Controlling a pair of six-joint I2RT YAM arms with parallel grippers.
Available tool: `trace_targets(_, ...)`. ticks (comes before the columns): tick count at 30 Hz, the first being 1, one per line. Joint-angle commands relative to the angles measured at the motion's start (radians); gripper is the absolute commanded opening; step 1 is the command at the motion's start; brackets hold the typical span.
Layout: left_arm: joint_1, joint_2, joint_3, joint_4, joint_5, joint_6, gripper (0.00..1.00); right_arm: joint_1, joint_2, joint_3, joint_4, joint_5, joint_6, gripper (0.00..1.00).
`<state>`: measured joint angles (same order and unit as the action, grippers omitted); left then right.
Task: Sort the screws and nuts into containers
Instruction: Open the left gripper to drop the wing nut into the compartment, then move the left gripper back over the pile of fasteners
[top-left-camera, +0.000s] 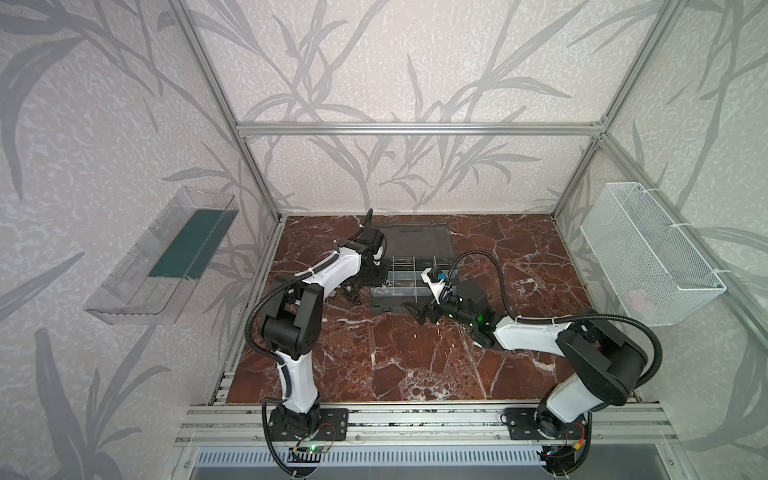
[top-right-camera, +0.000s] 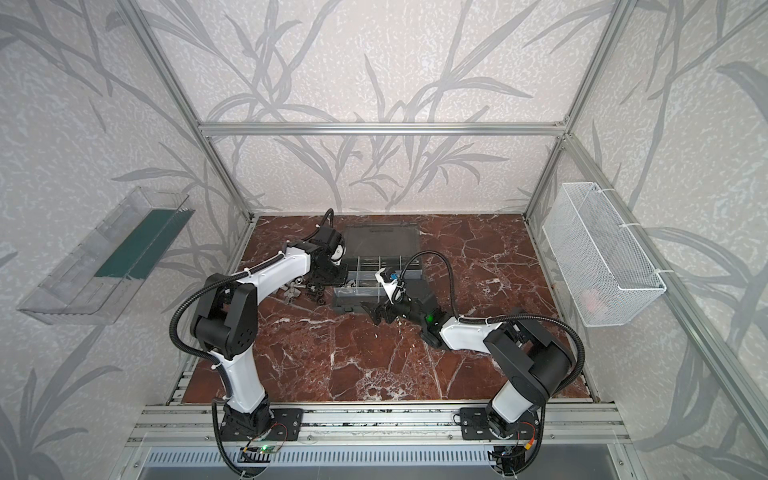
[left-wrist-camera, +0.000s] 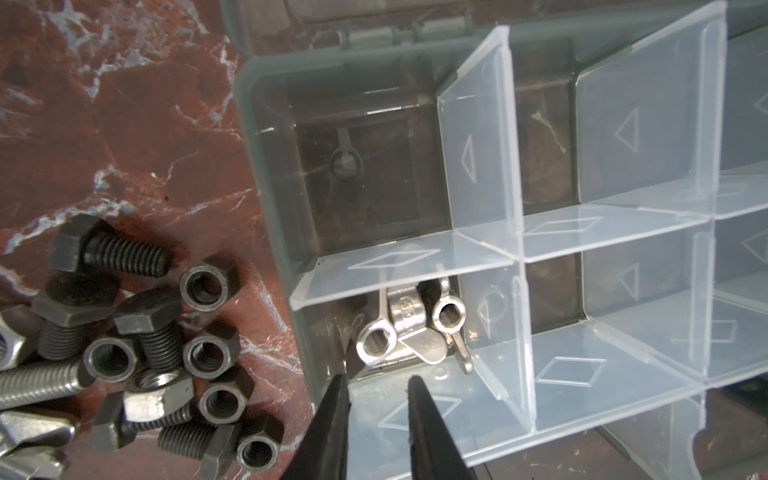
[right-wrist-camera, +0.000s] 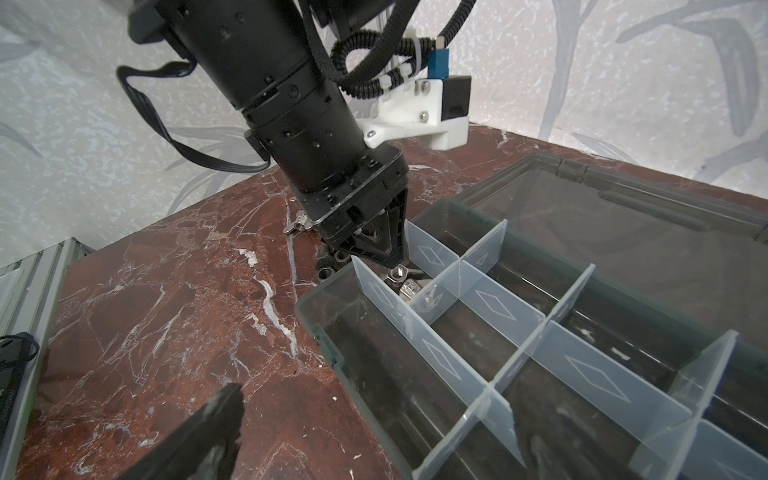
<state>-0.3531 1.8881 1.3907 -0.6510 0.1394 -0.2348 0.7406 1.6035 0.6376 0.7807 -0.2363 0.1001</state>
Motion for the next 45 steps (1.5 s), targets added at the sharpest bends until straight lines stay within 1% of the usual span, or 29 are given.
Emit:
trace_targets(1, -0.001, 0.009, 0.031, -0.024, -0.011, 0.022, 0.26, 0.007, 0.006, 0.025, 0.008, 0.003, -0.008, 0.99)
trace_targets(5, -0.001, 0.0, 0.03, -0.022, -0.012, 0.021, 0.26, 0.006, 0.008, 0.027, 0.006, 0.002, -0.008, 0.99)
trace_targets(15, 0.0, -0.079, -0.008, 0.024, -0.059, 0.033, 0.41, 0.008, 0.009, 0.029, 0.005, 0.002, -0.008, 0.99)
trace_targets(21, 0.006, -0.155, -0.046, 0.062, -0.132, 0.034, 0.47, 0.01, 0.01, 0.029, 0.003, 0.003, -0.008, 0.99)
trace_targets(24, 0.008, -0.205, -0.073, 0.085, -0.206, 0.019, 0.51, 0.011, 0.01, 0.029, 0.003, 0.005, -0.01, 0.99)
trace_targets(27, 0.009, -0.253, -0.096, 0.099, -0.284, 0.02, 0.6, 0.011, 0.01, 0.029, 0.002, 0.006, -0.009, 0.99)
trace_targets(31, 0.024, -0.315, -0.14, 0.126, -0.377, 0.015, 0.81, 0.013, 0.01, 0.03, 0.002, 0.007, -0.008, 0.99)
trace_targets(33, 0.043, -0.35, -0.181, 0.159, -0.396, -0.001, 0.88, 0.012, 0.009, 0.028, 0.002, 0.008, -0.01, 0.99)
trace_targets(35, 0.065, -0.381, -0.213, 0.177, -0.409, -0.027, 0.98, 0.014, 0.006, 0.029, 0.002, 0.008, -0.011, 0.99)
trace_targets(36, 0.073, -0.391, -0.219, 0.172, -0.426, -0.034, 0.99, 0.014, 0.004, 0.027, 0.002, 0.01, -0.012, 0.99)
trace_targets(39, 0.088, -0.392, -0.194, 0.118, -0.495, -0.037, 0.99, 0.016, 0.011, 0.029, 0.003, 0.012, -0.015, 0.99)
trace_targets(41, 0.117, -0.377, -0.166, 0.069, -0.469, -0.053, 1.0, 0.019, 0.013, 0.029, 0.002, 0.014, -0.016, 0.99)
trace_targets(45, 0.24, -0.305, -0.134, -0.038, -0.277, -0.144, 1.0, 0.025, 0.007, 0.029, -0.001, 0.015, -0.022, 0.99)
